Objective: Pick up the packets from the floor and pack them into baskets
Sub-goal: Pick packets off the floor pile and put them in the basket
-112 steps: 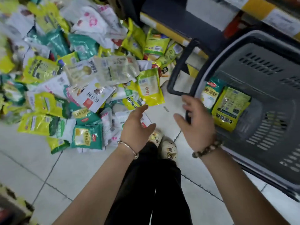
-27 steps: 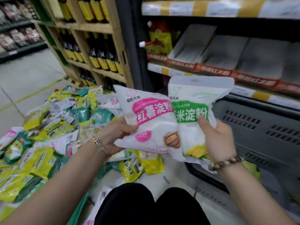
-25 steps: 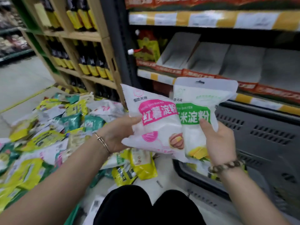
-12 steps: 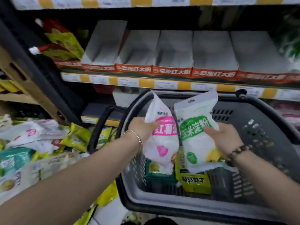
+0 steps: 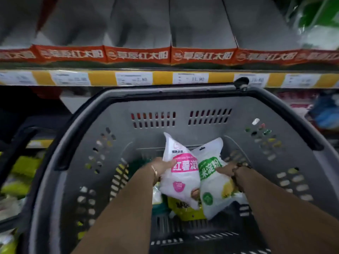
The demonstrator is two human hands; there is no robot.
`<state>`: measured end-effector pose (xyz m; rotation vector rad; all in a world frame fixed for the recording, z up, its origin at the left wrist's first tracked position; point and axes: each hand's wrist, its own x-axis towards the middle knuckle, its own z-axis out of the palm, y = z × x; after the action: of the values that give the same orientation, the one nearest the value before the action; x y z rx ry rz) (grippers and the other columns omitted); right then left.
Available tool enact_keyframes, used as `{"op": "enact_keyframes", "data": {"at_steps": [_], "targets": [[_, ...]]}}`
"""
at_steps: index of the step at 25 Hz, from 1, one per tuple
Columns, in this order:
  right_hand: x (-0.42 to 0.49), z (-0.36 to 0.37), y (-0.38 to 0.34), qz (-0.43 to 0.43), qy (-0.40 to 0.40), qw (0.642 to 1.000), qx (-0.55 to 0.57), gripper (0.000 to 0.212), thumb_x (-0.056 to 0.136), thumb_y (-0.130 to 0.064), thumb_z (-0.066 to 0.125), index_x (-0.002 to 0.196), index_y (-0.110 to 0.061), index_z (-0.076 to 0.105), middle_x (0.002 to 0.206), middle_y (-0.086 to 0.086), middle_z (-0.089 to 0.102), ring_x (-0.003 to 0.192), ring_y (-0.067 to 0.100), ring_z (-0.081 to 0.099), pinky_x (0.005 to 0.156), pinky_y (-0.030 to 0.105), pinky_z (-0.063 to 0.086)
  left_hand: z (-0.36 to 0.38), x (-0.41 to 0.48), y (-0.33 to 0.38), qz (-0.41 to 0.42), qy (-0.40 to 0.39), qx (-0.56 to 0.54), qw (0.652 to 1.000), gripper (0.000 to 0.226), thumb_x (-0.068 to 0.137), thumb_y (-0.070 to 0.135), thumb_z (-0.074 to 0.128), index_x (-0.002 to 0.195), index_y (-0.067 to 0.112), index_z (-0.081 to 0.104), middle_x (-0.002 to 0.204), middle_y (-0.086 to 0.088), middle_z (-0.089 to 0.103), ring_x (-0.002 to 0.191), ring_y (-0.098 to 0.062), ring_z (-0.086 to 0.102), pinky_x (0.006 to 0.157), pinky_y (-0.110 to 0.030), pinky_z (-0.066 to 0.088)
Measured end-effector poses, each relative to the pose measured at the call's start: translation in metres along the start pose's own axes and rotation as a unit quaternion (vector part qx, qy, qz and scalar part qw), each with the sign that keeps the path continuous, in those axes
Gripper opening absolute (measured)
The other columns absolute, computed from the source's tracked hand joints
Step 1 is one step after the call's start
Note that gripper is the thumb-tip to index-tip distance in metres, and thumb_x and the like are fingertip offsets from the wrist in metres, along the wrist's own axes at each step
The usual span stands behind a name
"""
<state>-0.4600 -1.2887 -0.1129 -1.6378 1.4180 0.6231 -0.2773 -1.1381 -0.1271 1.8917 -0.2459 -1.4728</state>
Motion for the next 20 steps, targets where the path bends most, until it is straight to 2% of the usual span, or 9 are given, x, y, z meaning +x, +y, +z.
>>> {"op": "enact_keyframes", "data": {"at_steps": [3, 7, 9, 10, 12, 14, 16, 18, 20], "targets": [[0.029, 0.025, 0.023, 0.042, -0.012, 0.985, 0.169, 0.054, 0.098, -0.025, 0.047, 0.141, 0.005, 0.033, 0.146, 0.021, 0.036, 0.132, 0.035, 0.039, 0.105, 0.036, 0.035, 0.01, 0.033, -0.031, -0.037, -0.04, -0.083, 0.995, 0.031, 0.081, 0.033, 0.069, 0.094, 0.005, 0.07, 0.097, -0.02, 0.071, 0.093, -0.038, 0.066, 0.091, -0.056, 0.048], [0.058, 0.044, 0.037, 0.092, 0.056, 0.991, 0.08, 0.066, 0.097, -0.033, 0.047, 0.146, 0.002, 0.02, 0.151, 0.021, 0.025, 0.135, 0.036, 0.032, 0.107, 0.04, 0.032, 0.024, 0.05, -0.05, -0.075, 0.032, -0.061, 0.995, 0.028, 0.085, 0.033, 0.066, 0.095, 0.007, 0.069, 0.081, -0.011, 0.073, 0.074, -0.029, 0.069, 0.072, -0.04, 0.057], [0.056, 0.047, 0.036, 0.092, 0.152, 0.983, 0.037, 0.05, 0.099, -0.027, 0.046, 0.14, -0.001, 0.035, 0.14, 0.02, 0.042, 0.124, 0.035, 0.044, 0.094, 0.04, 0.04, 0.031, 0.045, -0.046, -0.027, 0.127, -0.013, 0.991, 0.03, 0.084, 0.032, 0.067, 0.104, 0.009, 0.064, 0.086, -0.007, 0.071, 0.07, -0.02, 0.065, 0.061, -0.031, 0.052], [0.053, 0.047, 0.037, 0.07, 0.226, 0.972, 0.009, 0.04, 0.099, -0.021, 0.046, 0.134, -0.004, 0.043, 0.131, 0.019, 0.049, 0.116, 0.035, 0.05, 0.086, 0.04, 0.043, 0.032, 0.042, -0.041, 0.028, 0.2, 0.058, 0.978, 0.036, 0.084, 0.033, 0.067, 0.112, 0.012, 0.058, 0.101, -0.007, 0.067, 0.08, -0.02, 0.063, 0.067, -0.032, 0.052], [0.046, 0.045, 0.04, -0.035, 0.328, 0.941, -0.07, 0.036, 0.095, -0.014, 0.045, 0.131, -0.011, 0.044, 0.131, 0.016, 0.048, 0.113, 0.034, 0.05, 0.086, 0.04, 0.044, 0.03, 0.033, -0.026, 0.194, 0.311, 0.307, 0.878, 0.051, 0.086, 0.036, 0.061, 0.129, 0.017, 0.043, 0.13, -0.006, 0.049, 0.112, -0.022, 0.052, 0.095, -0.036, 0.043], [0.047, 0.045, 0.042, -0.167, 0.297, 0.92, -0.196, 0.051, 0.092, -0.012, 0.044, 0.142, -0.018, 0.033, 0.145, 0.011, 0.034, 0.128, 0.03, 0.039, 0.102, 0.037, 0.037, 0.035, 0.028, -0.015, 0.356, 0.191, 0.544, 0.736, 0.065, 0.088, 0.046, 0.052, 0.142, 0.021, 0.027, 0.149, -0.005, 0.026, 0.137, -0.023, 0.027, 0.114, -0.038, 0.018], [0.054, 0.051, 0.037, -0.219, 0.207, 0.919, -0.254, 0.065, 0.091, -0.012, 0.041, 0.15, -0.024, 0.015, 0.157, 0.005, 0.011, 0.142, 0.026, 0.015, 0.116, 0.035, 0.019, 0.046, 0.033, -0.016, 0.368, 0.024, 0.665, 0.65, 0.082, 0.088, 0.059, 0.043, 0.15, 0.019, 0.007, 0.158, -0.005, -0.001, 0.145, -0.023, -0.002, 0.117, -0.041, -0.003], [0.062, 0.063, 0.034, -0.189, 0.128, 0.933, -0.279, 0.069, 0.094, -0.017, 0.037, 0.151, -0.029, 0.0, 0.158, 0.001, -0.012, 0.145, 0.024, -0.008, 0.119, 0.037, 0.002, 0.05, 0.051, -0.027, 0.279, -0.021, 0.693, 0.665, 0.093, 0.086, 0.067, 0.037, 0.149, 0.017, -0.01, 0.157, -0.006, -0.017, 0.144, -0.021, -0.015, 0.116, -0.043, -0.01], [0.069, 0.074, 0.033, -0.155, 0.092, 0.939, -0.293, 0.07, 0.098, -0.034, 0.035, 0.149, -0.028, -0.011, 0.155, 0.002, -0.023, 0.144, 0.026, -0.017, 0.116, 0.041, -0.001, 0.053, 0.06, -0.035, 0.23, -0.03, 0.689, 0.686, 0.107, 0.079, 0.075, 0.04, 0.148, 0.015, -0.015, 0.155, -0.006, -0.022, 0.144, -0.021, -0.018, 0.115, -0.044, -0.012]]}}
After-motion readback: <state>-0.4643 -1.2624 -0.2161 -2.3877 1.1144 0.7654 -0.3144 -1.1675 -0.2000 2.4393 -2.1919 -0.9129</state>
